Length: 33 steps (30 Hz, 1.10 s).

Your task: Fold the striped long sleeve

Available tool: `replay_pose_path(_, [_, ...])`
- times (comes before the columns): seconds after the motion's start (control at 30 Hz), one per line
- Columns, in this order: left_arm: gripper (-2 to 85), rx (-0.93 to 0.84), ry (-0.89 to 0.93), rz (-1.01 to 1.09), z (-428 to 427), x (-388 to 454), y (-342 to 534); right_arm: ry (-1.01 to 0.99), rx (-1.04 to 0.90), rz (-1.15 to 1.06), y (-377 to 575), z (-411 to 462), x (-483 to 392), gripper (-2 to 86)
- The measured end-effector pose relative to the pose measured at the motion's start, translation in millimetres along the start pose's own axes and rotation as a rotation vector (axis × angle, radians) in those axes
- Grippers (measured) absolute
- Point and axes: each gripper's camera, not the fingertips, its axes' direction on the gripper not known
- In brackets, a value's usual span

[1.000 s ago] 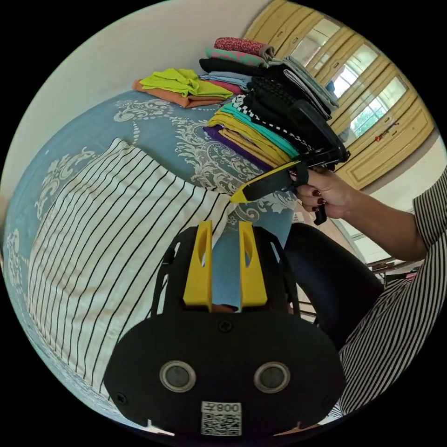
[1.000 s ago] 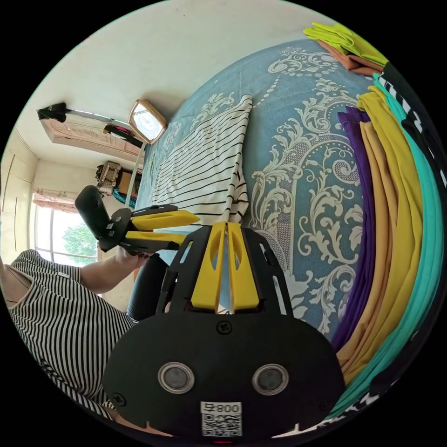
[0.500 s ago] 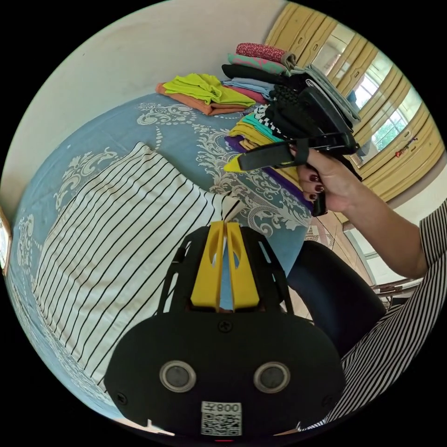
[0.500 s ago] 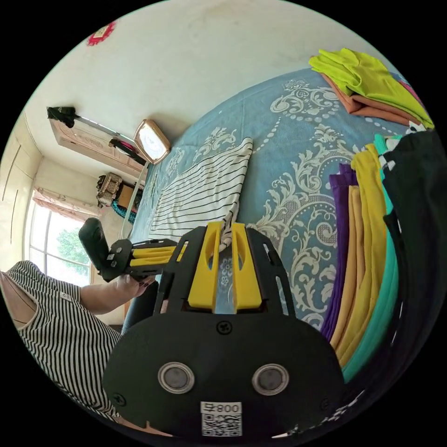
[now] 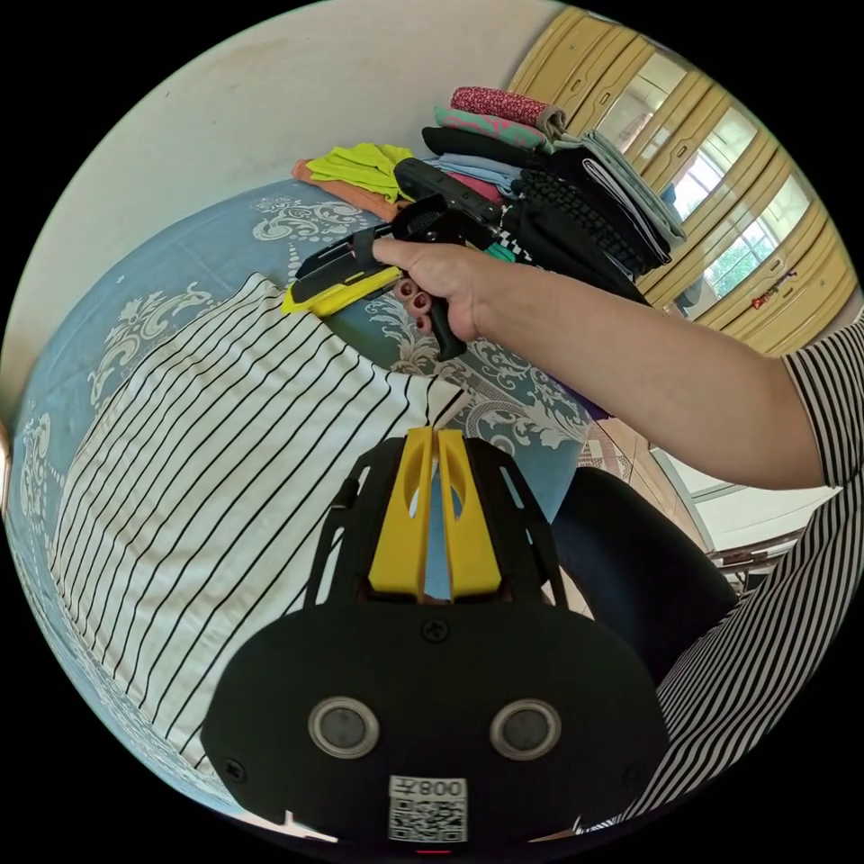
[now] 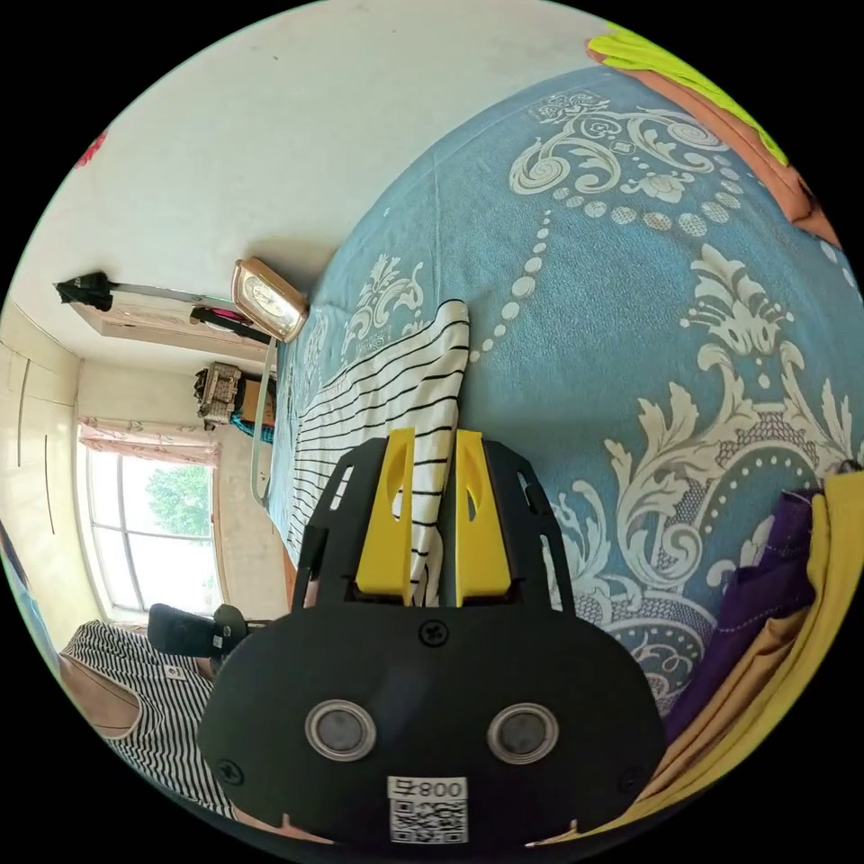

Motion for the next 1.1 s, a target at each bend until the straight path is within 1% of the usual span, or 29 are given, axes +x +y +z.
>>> replay_pose_path(0.23, [0.7, 0.014, 0.033, -0.017, 11, -15, 32, -0.012, -0.040, -0.013, -57, 24, -33, 3.6])
replay_pose_path(0.4, [0.7, 0.044, 0.069, -0.038, 16, -36, 70, -0.028, -0.049, 0.004, -84, 30, -61, 2.1])
replay_pose_path(0.6, [0.8, 0.125, 0.115, -0.085, 3, -68, 128, -0.136, 0.014, 0.018, -108, 11, -110, 1.5])
replay_pose_path(0.73, [0.8, 0.193, 0.149, -0.132, -11, -91, 176, -0.190, 0.072, -0.005, -126, -6, -171, 1.4])
replay_pose_path(0.8, [0.9, 0.244, 0.153, -0.165, -23, -108, 215, -0.199, 0.090, -0.019, -135, -9, -203, 1.5])
replay_pose_path(0.87, [0.9, 0.291, 0.149, -0.201, -33, -122, 249, -0.192, 0.109, -0.056, -150, -10, -256, 1.5])
replay_pose_path(0.9, [0.9, 0.325, 0.153, -0.238, -41, -135, 274, -0.188, 0.113, -0.068, -154, -9, -270, 1.5])
replay_pose_path(1.03, [0.9, 0.428, 0.152, -0.382, -60, -175, 360, -0.172, 0.115, -0.177, -184, 8, -383, 1.6])
replay_pose_path(1.07, [0.8, 0.458, 0.149, -0.436, -63, -188, 392, -0.155, 0.105, -0.214, -192, 18, -418, 1.6])
replay_pose_path(1.1, [0.8, 0.482, 0.154, -0.496, -63, -203, 425, -0.144, 0.099, -0.233, -196, 24, -436, 1.6])
